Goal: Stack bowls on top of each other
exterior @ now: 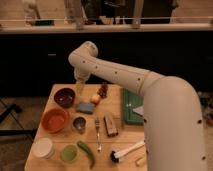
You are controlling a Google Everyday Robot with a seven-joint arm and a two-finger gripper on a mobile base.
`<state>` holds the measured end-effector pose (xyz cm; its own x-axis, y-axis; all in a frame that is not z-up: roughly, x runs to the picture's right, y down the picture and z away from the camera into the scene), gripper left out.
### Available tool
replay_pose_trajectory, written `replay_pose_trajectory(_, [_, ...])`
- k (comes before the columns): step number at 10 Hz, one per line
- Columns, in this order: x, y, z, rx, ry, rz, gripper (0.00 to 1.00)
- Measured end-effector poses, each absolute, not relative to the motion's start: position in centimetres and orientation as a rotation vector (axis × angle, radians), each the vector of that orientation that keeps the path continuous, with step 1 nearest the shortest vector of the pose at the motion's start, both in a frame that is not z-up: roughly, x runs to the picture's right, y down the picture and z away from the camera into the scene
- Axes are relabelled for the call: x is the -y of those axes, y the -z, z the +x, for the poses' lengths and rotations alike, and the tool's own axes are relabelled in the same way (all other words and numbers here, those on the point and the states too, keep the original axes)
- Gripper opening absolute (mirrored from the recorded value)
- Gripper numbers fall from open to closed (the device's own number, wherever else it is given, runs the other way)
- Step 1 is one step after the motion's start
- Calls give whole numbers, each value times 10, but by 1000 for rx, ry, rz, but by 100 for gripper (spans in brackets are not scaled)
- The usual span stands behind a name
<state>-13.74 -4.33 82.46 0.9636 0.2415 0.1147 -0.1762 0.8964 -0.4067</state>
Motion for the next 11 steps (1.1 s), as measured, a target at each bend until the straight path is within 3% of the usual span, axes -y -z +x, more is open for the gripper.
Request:
replay_pose_trajectory(6, [41,-878,-173,129,-189,-387,80])
replay_pose_trajectory(11, [34,-915,-244,141,-116,-436,80])
